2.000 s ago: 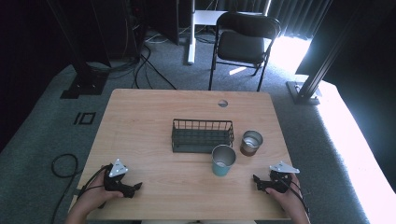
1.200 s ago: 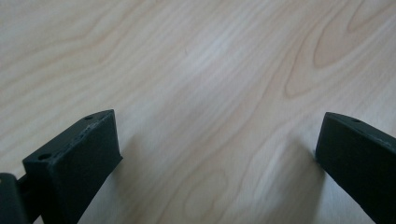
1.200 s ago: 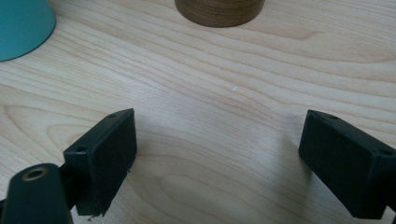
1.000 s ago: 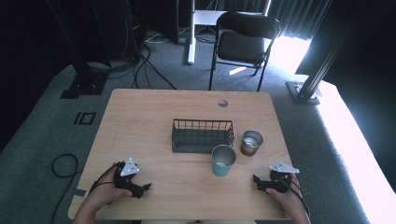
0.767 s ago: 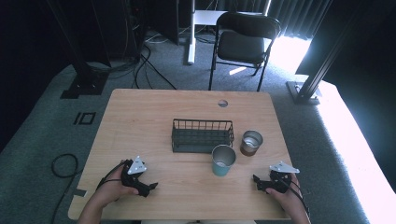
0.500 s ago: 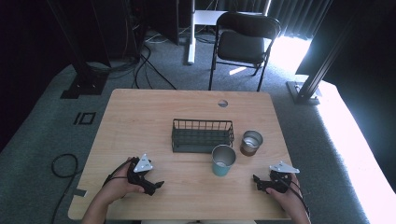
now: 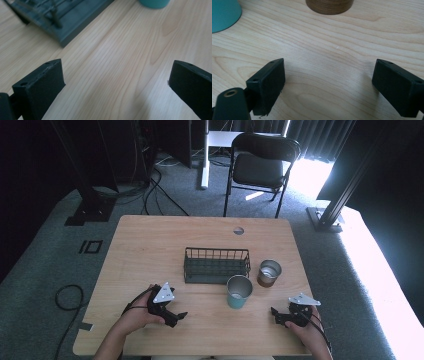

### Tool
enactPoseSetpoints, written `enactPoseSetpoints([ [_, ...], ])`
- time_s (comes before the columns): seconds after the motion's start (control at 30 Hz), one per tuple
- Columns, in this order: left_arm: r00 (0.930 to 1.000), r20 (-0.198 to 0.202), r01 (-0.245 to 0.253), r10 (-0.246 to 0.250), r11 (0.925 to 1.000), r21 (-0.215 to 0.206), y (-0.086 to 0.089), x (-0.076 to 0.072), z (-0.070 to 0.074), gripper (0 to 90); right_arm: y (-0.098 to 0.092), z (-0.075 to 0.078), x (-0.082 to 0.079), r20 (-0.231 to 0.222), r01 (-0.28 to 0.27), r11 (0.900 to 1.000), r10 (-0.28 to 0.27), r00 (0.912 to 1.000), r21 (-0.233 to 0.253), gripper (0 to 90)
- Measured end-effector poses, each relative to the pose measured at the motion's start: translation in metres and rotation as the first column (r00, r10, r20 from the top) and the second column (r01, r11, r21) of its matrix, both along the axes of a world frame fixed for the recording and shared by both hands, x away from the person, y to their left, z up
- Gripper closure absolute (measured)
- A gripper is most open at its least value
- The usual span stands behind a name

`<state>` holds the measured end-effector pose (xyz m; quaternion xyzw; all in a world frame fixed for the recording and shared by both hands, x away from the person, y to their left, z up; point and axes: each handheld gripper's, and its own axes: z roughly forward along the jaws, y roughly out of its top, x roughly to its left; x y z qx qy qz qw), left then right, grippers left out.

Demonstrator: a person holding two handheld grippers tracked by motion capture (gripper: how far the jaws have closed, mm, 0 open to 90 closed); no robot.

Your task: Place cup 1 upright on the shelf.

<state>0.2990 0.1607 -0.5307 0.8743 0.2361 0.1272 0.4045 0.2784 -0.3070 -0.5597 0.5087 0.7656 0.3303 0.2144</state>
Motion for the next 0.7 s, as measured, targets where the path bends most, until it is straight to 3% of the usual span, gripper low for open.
enactPoseSetpoints([
  [0.7,0.9952,0.016,0.097,-0.097,0.9952,-0.012,-0.045,0.009,0.004,0.5,0.000,0.000,0.000,0.000,0.000,1.000,0.000,1.0000,0.000,10.9],
])
